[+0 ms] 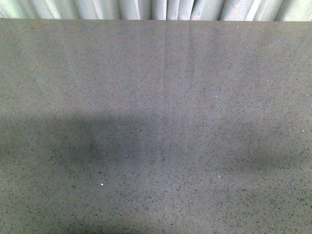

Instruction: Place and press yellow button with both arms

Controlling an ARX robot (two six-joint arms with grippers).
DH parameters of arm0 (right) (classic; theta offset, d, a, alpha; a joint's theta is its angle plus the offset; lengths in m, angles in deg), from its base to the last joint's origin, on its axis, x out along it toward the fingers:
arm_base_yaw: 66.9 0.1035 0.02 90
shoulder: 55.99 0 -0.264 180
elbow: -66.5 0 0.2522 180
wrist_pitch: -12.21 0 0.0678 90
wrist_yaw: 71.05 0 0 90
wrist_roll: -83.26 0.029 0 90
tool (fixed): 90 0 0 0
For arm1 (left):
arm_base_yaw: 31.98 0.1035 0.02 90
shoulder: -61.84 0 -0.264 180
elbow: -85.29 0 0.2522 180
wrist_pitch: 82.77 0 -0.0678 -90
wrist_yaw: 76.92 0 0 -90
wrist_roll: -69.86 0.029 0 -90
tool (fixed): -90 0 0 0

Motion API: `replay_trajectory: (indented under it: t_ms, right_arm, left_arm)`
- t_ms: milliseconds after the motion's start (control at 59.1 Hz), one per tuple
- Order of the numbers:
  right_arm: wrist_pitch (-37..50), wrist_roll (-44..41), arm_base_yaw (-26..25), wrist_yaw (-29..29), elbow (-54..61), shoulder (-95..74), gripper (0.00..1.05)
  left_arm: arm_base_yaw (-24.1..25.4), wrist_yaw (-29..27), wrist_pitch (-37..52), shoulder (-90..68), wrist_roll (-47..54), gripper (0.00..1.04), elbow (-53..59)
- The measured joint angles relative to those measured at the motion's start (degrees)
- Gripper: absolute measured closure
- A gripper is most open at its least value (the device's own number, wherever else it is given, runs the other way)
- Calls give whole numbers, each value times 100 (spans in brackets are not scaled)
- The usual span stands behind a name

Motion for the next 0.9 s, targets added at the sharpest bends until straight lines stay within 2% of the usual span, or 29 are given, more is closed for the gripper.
replay_trajectory:
  t_ms: [609,626,711,745,795,897]
  right_arm:
    - [0,0,0,0,0,0,9]
    - [0,0,0,0,0,0,9]
    - [0,0,0,-2,0,0,9]
    - [0,0,0,-17,0,0,9]
    - [0,0,0,-15,0,0,9]
    - [0,0,0,-2,0,0,9]
  left_arm:
    - [0,0,-2,-2,0,9,0]
    - [15,90,-39,-33,-37,9,-13]
    - [391,1556,-1572,-1139,-525,9,-782]
    - [457,1853,-1784,-1646,-651,9,-1034]
    - [708,2026,-1510,-2649,-739,9,-1467]
    - [1408,1982,-656,-3847,-678,9,-1956]
